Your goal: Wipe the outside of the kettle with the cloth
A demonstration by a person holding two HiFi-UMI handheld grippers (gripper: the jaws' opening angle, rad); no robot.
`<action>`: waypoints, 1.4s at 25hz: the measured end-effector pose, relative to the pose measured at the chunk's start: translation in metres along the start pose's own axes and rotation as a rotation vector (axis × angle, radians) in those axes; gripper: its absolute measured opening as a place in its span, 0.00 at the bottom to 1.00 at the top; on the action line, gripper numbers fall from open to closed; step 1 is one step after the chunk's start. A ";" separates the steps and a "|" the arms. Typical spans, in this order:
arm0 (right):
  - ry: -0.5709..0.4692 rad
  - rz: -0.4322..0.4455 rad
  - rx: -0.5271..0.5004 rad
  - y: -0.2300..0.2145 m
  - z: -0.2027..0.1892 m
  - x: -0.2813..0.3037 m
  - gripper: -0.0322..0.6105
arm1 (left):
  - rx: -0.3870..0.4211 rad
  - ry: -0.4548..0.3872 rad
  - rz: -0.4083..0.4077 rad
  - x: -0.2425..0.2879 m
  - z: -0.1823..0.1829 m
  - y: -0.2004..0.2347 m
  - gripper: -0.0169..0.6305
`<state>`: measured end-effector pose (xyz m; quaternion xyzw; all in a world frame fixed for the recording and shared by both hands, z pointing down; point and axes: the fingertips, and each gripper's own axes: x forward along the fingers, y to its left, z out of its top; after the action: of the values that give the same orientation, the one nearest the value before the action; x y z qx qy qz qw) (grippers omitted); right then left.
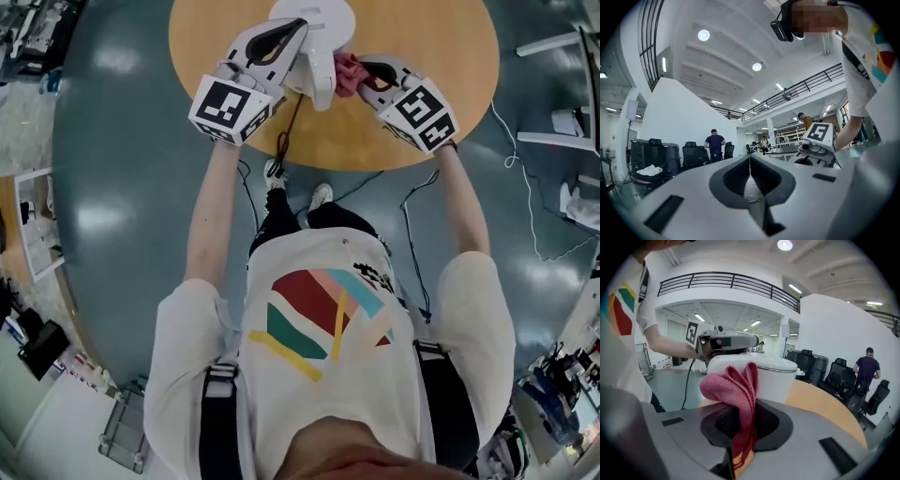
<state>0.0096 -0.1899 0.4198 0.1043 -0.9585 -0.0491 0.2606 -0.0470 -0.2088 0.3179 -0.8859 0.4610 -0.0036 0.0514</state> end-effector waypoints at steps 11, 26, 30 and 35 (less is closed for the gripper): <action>0.094 0.045 -0.239 0.049 0.030 0.038 0.12 | 0.034 0.022 -0.024 -0.021 -0.001 0.025 0.09; 0.428 0.007 -0.339 0.075 -0.041 0.078 0.12 | 0.012 0.004 -0.068 -0.024 -0.004 0.026 0.09; 0.488 0.004 -0.368 0.074 -0.057 0.082 0.12 | 0.007 0.000 -0.074 -0.024 -0.006 0.026 0.09; 0.469 -0.012 -0.297 0.073 -0.058 0.080 0.12 | -0.002 0.009 -0.091 -0.026 -0.006 0.026 0.09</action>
<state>-0.0404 -0.1393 0.5199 0.0793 -0.8537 -0.1649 0.4875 -0.0828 -0.2029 0.3221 -0.9059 0.4207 -0.0096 0.0482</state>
